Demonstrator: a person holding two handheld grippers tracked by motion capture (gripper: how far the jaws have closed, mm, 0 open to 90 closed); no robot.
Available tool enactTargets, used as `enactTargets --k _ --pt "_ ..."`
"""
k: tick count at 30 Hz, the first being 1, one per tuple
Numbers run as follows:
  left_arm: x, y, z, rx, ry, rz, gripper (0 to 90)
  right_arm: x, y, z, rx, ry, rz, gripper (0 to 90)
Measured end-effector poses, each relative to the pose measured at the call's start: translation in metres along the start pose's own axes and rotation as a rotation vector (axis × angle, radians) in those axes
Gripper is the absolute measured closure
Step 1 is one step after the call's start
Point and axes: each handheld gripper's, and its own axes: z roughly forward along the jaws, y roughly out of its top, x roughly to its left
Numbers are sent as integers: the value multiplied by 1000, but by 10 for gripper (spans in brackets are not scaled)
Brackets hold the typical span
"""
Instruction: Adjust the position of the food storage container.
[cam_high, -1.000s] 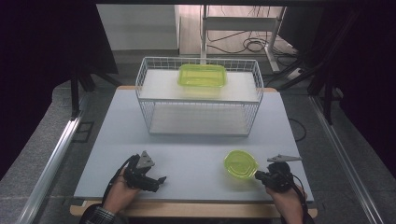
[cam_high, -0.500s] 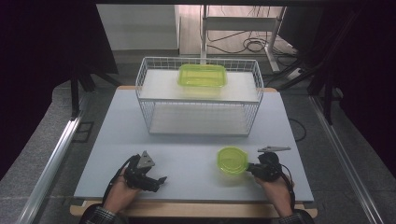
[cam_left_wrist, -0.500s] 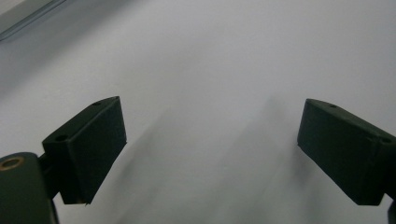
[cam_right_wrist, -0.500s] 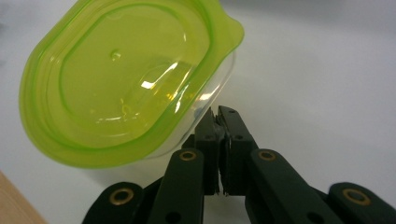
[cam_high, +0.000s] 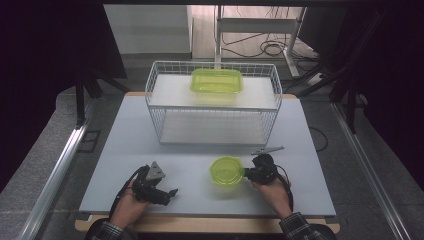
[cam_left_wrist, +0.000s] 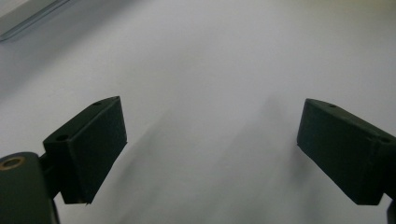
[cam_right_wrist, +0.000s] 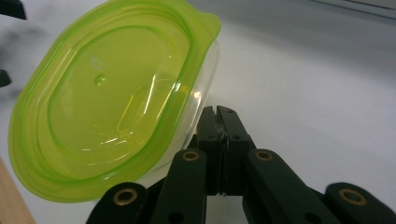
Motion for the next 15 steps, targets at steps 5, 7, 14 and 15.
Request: enactTargets --k 5,7,14,15 --pt "0 0 0 3 1 -3 84 16 6 13 21 51 -25 888" --pt "1 0 -1 5 1 -6 86 23 8 18 27 68 -36 889" --pt "1 0 -2 -1 -1 -17 90 31 8 18 19 31 -100 890" --pt "1 0 -2 -1 -3 -19 90 29 8 15 8 20 -101 888"
